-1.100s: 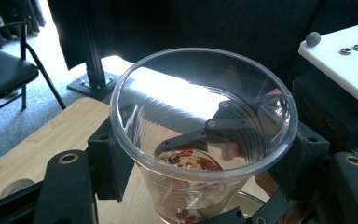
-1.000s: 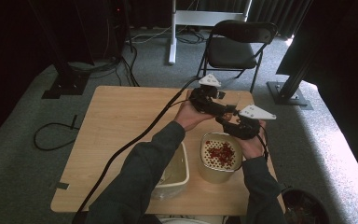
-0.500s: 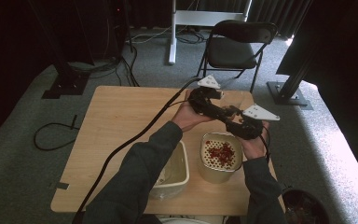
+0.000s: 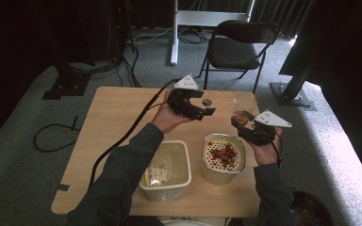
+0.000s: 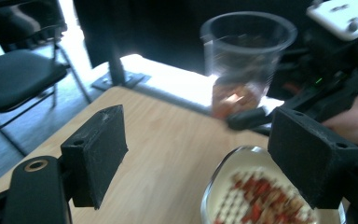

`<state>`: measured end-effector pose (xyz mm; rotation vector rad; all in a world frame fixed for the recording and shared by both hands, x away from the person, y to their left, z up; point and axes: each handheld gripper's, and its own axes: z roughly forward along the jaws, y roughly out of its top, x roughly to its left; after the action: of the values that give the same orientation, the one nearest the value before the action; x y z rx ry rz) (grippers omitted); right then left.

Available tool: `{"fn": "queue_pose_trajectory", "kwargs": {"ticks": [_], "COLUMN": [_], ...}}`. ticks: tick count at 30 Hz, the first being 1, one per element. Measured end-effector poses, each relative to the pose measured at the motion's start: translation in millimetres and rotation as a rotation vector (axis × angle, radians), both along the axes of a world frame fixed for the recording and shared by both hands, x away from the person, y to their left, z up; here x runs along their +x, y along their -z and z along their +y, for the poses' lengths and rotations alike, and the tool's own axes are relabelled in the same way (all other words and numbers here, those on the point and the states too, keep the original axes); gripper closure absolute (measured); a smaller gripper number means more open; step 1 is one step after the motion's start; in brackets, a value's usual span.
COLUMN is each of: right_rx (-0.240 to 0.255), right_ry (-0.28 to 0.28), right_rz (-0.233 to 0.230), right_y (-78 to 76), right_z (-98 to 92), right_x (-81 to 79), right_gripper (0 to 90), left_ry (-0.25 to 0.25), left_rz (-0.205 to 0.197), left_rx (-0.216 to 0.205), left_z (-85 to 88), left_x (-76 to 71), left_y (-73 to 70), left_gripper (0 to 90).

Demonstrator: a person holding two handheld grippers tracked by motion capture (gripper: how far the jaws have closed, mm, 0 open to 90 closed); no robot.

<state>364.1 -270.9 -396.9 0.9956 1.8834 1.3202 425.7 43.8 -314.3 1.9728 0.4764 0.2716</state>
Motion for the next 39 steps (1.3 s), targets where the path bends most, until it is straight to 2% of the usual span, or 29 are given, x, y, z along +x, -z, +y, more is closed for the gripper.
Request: {"fn": "queue_pose_trajectory", "kwargs": {"ticks": [6, 10, 12, 16, 18, 22, 25, 35, 39], "right_rx": [-0.006, -0.011, -0.013, -0.014, -0.015, -0.015, -0.012, -0.018, -0.037], "right_ry": [0.030, 0.039, 0.043, 0.049, 0.051, 0.057, 0.061, 0.074, 0.079], "right_rz": [0.015, 0.019, 0.021, 0.022, 0.024, 0.030, 0.030, 0.031, 0.036], "right_y": [10.2, 15.0, 16.7, 19.7, 21.1, 23.5, 24.6, 27.4, 30.7], "right_z": [-11.1, -15.2, -17.1, -20.4, -21.6, -23.9, -25.5, -32.6, -37.0], "right_x": [-4.1, -6.5, -7.3, -8.5, -9.4, -10.6, -11.7, -15.0, -18.3], "right_gripper": [43.0, 43.0, 43.1, 43.0, 43.0, 43.0, 43.0, 43.0, 43.0], "left_ry": [-0.072, -0.086, -0.099, -0.122, -0.131, -0.151, -0.167, -0.223, -0.270], "left_rz": [0.010, -0.002, -0.011, -0.016, -0.015, -0.009, -0.014, -0.016, -0.019], "left_rx": [-0.001, 0.026, 0.024, 0.041, 0.028, 0.056, 0.041, 0.046, 0.050], "left_z": [38.3, 49.3, 55.4, 65.0, 69.8, 74.4, 78.3, 96.3, 109.4], "left_x": [5.0, 3.8, 2.1, 0.3, -0.3, 1.7, 2.0, -1.0, -4.3], "left_y": [9.7, 13.4, 15.9, 22.2, 25.3, 32.0, 35.0, 47.3, 57.7], "left_gripper": [21.7, 21.7, 22.1, 22.4, 22.5, 22.5, 22.6, 22.8, 22.9]}}
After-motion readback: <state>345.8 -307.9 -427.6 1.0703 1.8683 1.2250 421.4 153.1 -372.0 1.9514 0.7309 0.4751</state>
